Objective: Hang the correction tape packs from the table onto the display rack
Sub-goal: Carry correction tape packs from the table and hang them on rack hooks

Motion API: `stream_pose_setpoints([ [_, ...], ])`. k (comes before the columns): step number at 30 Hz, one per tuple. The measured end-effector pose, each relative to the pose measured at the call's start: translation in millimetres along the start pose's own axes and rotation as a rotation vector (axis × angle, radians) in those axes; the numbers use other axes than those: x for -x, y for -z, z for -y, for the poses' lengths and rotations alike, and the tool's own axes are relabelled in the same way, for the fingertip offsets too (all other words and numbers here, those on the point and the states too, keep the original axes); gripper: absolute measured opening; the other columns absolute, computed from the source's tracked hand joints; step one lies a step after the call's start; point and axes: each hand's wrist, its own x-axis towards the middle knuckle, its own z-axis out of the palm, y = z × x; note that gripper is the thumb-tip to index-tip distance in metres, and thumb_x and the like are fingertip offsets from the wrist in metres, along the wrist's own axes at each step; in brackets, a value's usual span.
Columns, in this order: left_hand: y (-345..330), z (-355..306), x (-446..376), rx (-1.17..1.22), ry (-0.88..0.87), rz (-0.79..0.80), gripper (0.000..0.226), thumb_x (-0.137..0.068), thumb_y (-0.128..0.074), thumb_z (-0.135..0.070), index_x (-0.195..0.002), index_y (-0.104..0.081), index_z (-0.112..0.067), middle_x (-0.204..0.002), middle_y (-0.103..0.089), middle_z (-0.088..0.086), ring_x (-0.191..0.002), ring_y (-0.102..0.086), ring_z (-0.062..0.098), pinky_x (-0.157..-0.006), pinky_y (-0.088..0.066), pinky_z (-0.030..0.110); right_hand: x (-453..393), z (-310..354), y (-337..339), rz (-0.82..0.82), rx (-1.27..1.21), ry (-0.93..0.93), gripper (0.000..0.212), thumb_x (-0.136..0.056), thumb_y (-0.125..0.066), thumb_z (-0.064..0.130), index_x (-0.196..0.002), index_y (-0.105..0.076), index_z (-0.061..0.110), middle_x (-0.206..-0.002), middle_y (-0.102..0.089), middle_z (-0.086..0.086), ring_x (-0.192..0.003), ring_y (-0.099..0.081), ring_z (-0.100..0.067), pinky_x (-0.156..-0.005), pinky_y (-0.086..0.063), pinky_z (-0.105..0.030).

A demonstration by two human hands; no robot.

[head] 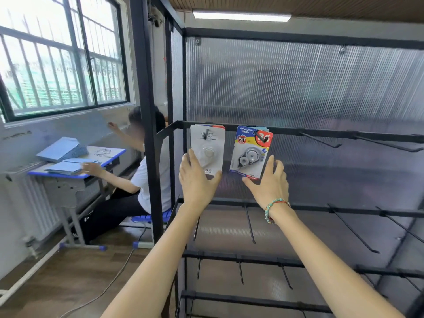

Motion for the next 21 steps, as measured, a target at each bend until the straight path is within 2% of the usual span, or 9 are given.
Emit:
stream_pose_setpoints([
  [6,25.2,4.1,52.3,-0.044,-0.093,0.036,0.082,-0.091,-0.062,-0.029,-0.153,-0.011,-0.009,-0.159,-0.01,0.014,-0.148,-0.007,0.027,-0.121,-0.012,0.041,46.9,-4.5,15.4,0.106,-0.025,0.143,0.077,-0.092,-0.054,0.044,-0.151,-0.014,0.013,-0.158,-0.009,-0.01,-0.143,-0.014,-0.029,-0.115,-0.023,-0.043],
  [10,51.2,20.1,93.8,-0.129,-0.1,0.043,0.078,-0.092,-0.061,-0.028,-0.152,-0.015,-0.01,-0.16,-0.012,0.012,-0.148,-0.008,0.027,-0.12,-0.012,0.04,84.2,4.3,14.6,0.175,-0.118,0.245,0.073,-0.093,-0.055,0.038,-0.151,-0.017,0.017,-0.159,-0.011,-0.005,-0.144,-0.012,-0.024,-0.117,-0.019,-0.041],
  [16,115.1,69.6,145.8,-0.286,-0.002,0.015,0.076,-0.092,-0.061,-0.028,-0.152,-0.019,-0.01,-0.158,-0.019,0.013,-0.147,-0.011,0.028,-0.119,-0.012,0.04,147.1,49.4,-4.9,0.324,-0.195,0.398,0.068,-0.095,-0.053,0.034,-0.152,-0.018,0.02,-0.159,-0.011,-0.001,-0.146,-0.01,-0.02,-0.119,-0.015,-0.037],
  [21,204.7,125.1,188.8,-0.429,0.139,-0.058,0.074,-0.092,-0.058,-0.03,-0.152,-0.019,-0.01,-0.157,-0.022,0.012,-0.147,-0.012,0.03,-0.119,-0.013,0.044,209.0,120.6,-20.4,0.42,-0.236,0.571,0.067,-0.095,-0.053,0.034,-0.151,-0.02,0.019,-0.158,-0.015,-0.002,-0.145,-0.013,-0.02,-0.118,-0.017,-0.037],
])
